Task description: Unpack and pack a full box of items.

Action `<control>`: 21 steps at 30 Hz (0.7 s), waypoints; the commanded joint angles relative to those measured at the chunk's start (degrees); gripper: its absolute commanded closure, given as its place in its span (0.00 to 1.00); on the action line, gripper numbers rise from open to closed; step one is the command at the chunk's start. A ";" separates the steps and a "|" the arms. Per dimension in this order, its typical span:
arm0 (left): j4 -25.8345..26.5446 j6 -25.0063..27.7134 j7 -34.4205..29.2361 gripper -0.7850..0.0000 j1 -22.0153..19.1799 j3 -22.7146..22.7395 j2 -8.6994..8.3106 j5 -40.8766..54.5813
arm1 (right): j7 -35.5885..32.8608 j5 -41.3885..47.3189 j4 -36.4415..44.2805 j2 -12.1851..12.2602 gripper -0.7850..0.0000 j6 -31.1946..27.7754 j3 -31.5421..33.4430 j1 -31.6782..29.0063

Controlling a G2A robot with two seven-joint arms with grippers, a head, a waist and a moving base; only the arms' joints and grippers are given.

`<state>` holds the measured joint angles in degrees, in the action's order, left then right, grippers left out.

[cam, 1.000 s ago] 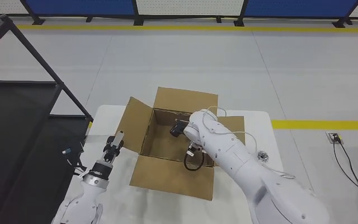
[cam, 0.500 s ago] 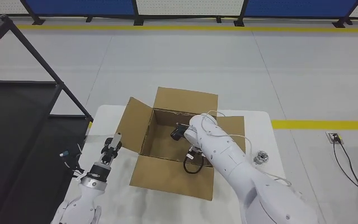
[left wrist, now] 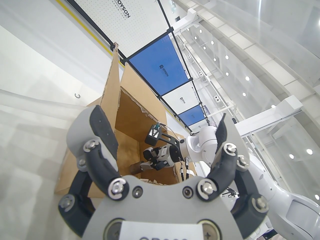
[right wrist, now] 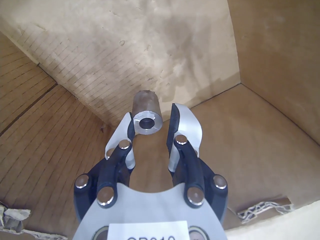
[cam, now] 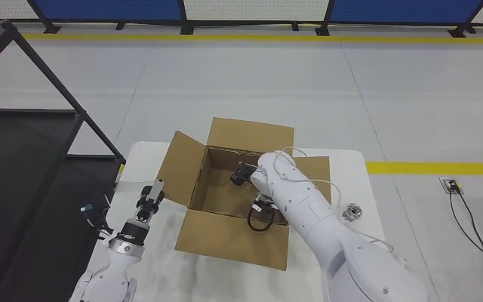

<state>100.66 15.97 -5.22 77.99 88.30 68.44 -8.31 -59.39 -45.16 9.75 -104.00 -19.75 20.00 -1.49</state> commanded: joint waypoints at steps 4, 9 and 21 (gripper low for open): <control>-0.01 -0.04 -0.21 0.00 -0.18 0.15 0.07 0.01 | 4.41 1.55 -1.10 0.53 0.51 -1.30 1.49 1.94; 0.10 -0.40 -0.46 0.00 -0.60 0.18 0.15 -0.01 | 9.23 2.94 -2.59 1.78 0.29 -6.91 2.86 3.40; -0.16 -1.85 -1.43 0.00 -3.13 -1.31 0.44 -1.31 | 28.28 2.09 -6.89 5.37 0.00 -23.56 3.88 3.96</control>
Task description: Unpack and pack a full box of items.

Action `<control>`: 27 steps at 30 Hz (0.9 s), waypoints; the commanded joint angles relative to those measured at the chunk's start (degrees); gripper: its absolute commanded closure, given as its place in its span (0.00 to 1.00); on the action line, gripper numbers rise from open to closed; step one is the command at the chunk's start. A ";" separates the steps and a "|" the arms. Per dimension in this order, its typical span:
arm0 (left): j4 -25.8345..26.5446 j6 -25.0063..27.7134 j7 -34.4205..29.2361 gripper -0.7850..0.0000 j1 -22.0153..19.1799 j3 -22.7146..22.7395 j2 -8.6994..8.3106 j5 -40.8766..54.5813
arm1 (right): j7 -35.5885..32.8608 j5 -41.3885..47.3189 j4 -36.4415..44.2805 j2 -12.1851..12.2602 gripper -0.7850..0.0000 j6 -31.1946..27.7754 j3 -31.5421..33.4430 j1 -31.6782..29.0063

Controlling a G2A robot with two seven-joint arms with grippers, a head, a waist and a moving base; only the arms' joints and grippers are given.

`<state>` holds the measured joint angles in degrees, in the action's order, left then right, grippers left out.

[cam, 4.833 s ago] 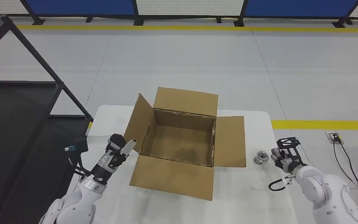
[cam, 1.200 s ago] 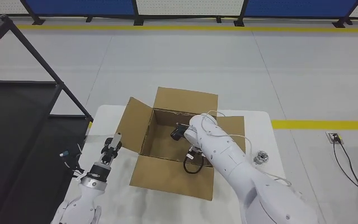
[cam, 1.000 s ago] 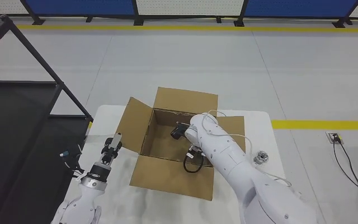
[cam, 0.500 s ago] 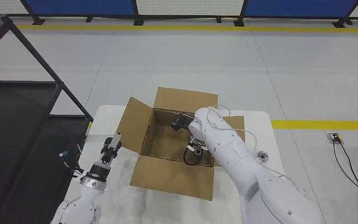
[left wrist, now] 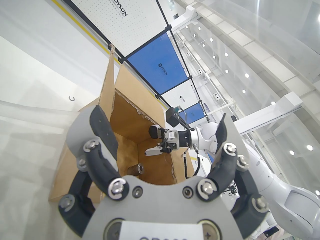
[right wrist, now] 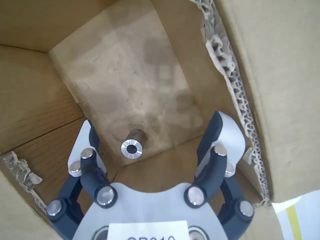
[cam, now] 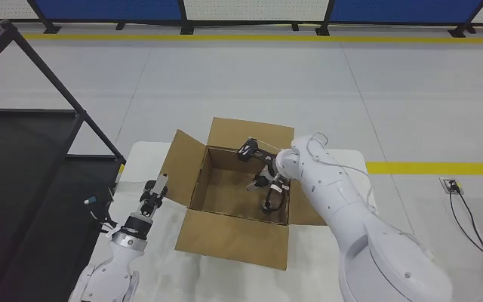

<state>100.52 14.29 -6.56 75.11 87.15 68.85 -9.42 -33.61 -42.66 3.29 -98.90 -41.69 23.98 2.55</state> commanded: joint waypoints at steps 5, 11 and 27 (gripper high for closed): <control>-0.19 -0.87 -0.43 0.00 -1.13 -0.85 0.15 -0.76 | 13.17 -3.20 -2.51 1.34 0.00 -8.44 -1.01 -0.08; -0.42 -1.23 -0.40 0.00 -1.63 -1.41 0.30 -1.26 | 27.28 -8.33 -3.29 2.27 0.00 -13.45 -3.07 0.05; -0.49 -1.45 -0.45 0.00 -1.71 -1.52 0.40 -1.48 | 43.92 -14.92 -2.97 3.81 0.00 -16.31 -5.83 -0.35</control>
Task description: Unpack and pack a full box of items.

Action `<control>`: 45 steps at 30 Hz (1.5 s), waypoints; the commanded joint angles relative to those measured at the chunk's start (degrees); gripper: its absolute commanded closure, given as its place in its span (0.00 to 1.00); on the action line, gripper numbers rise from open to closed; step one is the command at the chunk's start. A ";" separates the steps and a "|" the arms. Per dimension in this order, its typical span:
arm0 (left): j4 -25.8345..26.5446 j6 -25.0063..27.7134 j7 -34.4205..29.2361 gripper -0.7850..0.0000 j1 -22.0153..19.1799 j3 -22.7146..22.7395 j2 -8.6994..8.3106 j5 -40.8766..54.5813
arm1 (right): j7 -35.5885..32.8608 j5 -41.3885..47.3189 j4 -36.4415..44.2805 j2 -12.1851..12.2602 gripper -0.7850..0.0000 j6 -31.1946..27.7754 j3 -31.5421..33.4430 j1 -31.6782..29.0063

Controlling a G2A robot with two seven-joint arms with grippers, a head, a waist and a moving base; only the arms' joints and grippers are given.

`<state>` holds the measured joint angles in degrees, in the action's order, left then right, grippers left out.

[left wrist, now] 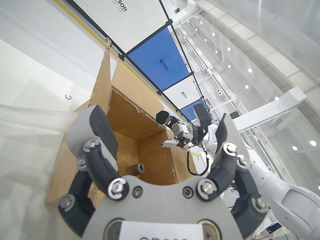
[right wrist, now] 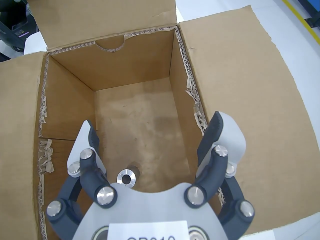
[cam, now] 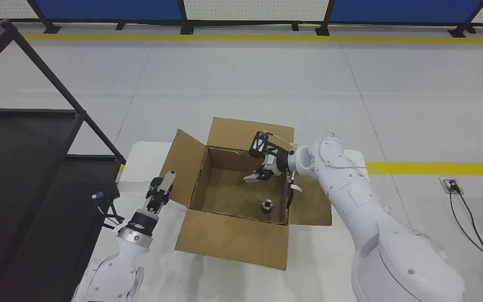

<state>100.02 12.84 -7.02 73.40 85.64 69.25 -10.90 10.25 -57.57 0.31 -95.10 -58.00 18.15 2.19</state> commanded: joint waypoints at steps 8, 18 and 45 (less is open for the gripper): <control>-0.18 0.41 -0.45 0.00 0.09 -0.83 0.17 0.11 | 0.06 -0.01 0.00 0.00 0.00 0.00 0.00 0.00; 0.86 0.37 -1.01 0.00 0.91 -0.94 0.25 -0.87 | 6.27 -1.40 3.05 1.61 0.00 0.00 -0.31 1.59; -0.85 -0.78 -1.89 0.00 -1.10 -3.02 0.61 -1.55 | 26.79 -13.83 13.07 9.77 0.00 0.00 -5.62 -0.49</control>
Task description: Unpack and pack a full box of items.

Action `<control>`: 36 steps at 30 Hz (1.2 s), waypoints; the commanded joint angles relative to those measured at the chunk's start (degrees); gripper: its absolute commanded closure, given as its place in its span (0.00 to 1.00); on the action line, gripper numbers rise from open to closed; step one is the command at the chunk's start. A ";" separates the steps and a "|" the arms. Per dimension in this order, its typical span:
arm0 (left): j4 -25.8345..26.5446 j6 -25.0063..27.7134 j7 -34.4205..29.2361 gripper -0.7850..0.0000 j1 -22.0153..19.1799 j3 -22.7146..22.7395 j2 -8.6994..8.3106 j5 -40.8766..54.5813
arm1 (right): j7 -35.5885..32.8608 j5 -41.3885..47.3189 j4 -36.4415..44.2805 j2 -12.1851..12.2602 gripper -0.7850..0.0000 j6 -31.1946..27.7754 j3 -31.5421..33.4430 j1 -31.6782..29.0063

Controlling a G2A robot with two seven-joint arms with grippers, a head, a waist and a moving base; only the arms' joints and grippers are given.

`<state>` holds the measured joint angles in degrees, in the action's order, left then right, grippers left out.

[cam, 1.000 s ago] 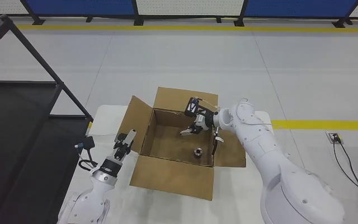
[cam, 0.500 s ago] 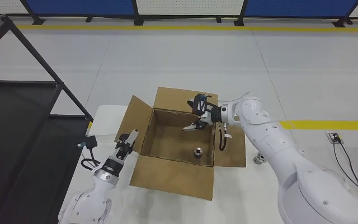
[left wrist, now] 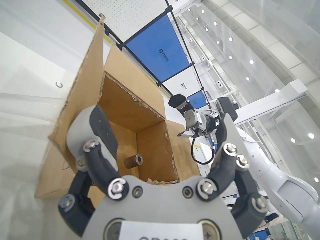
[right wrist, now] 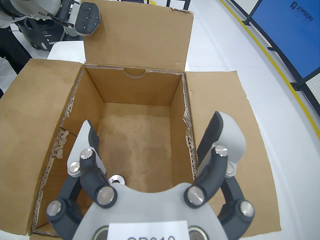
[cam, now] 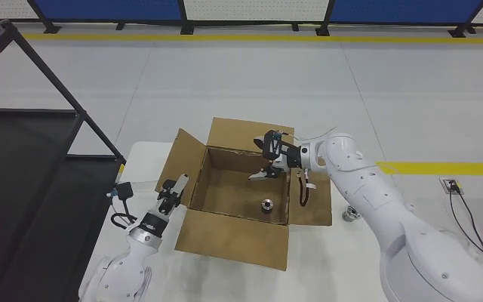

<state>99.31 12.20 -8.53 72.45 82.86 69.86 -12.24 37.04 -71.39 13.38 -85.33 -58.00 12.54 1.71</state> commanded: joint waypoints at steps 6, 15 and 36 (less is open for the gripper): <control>-1.35 -0.32 -0.97 0.00 -1.86 -1.58 0.24 -0.31 | 0.00 0.00 0.00 0.00 0.00 0.00 0.00 0.00; -1.31 -0.18 -0.92 0.00 -0.96 -0.43 0.19 -0.43 | 0.73 -4.66 7.18 1.53 0.00 2.66 -0.38 1.23; -3.10 -0.74 -1.79 0.00 -2.56 -1.07 0.49 -0.54 | -30.18 15.13 41.98 15.96 0.00 1.12 10.96 -8.30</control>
<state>96.27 11.44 -10.23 69.94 81.81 70.34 -12.75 8.97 -57.32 53.65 -70.50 -57.53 22.01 -5.69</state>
